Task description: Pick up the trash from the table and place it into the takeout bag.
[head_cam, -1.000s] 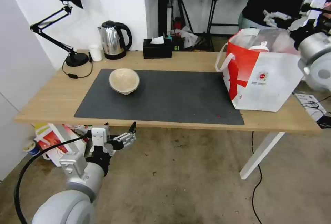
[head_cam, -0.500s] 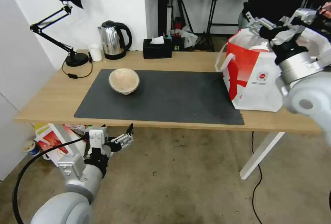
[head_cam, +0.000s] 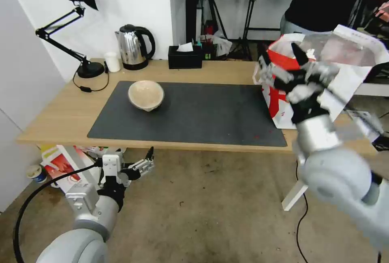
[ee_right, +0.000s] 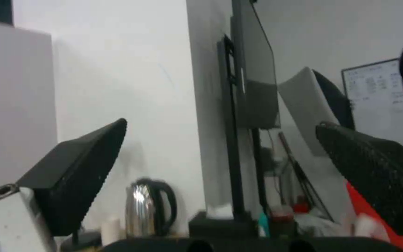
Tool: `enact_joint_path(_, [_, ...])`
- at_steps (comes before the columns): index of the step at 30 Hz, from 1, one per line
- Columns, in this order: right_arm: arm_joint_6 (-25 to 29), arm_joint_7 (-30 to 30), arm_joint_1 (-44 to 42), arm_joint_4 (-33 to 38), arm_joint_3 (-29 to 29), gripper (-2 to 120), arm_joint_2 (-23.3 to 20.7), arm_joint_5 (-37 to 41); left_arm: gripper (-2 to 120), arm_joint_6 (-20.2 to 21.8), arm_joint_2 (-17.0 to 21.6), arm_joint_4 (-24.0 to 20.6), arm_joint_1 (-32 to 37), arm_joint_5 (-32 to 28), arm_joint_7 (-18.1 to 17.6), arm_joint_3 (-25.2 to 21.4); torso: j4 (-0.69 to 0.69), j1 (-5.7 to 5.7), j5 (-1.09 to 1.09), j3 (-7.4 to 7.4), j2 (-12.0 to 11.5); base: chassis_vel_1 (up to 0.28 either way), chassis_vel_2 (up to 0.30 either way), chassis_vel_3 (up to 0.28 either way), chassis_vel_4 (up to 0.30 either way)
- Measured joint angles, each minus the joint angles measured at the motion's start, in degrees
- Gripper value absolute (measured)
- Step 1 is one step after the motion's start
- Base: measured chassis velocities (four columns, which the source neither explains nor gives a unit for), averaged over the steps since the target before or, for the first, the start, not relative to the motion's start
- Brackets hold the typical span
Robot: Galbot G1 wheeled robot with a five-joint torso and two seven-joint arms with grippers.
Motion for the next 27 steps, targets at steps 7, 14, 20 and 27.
enact_joint_path(7, [-2.36,4.65,-11.22,2.42,0.87,100,0.89,-12.02,100,-0.89,-0.41,0.00,0.38,0.34,0.02,-0.13,0.00,0.00,0.00,0.00,0.00,0.000,0.000,0.000,0.000])
enact_joint_path(14, [-7.57,14.18,-19.02,4.29,0.48,100,2.31,-15.63,100,-1.44,-0.29,0.00,0.58,0.34,0.11,-0.41,0.00,0.00,0.01,0.00,0.00,0.000,0.000,0.000,0.000])
enact_joint_path(20, [-10.10,21.18,-24.20,4.88,-0.09,100,2.90,-16.14,100,-1.44,-0.35,0.00,0.48,0.34,0.11,-0.40,0.00,0.00,0.01,0.00,0.00,0.000,0.000,0.000,0.000])
enact_joint_path(27, [-11.38,25.48,-26.90,5.54,-0.39,100,2.42,-18.80,100,-1.43,-0.34,0.00,0.60,0.34,0.11,-0.67,0.00,0.01,0.01,0.01,-0.01,0.000,0.000,0.000,0.000])
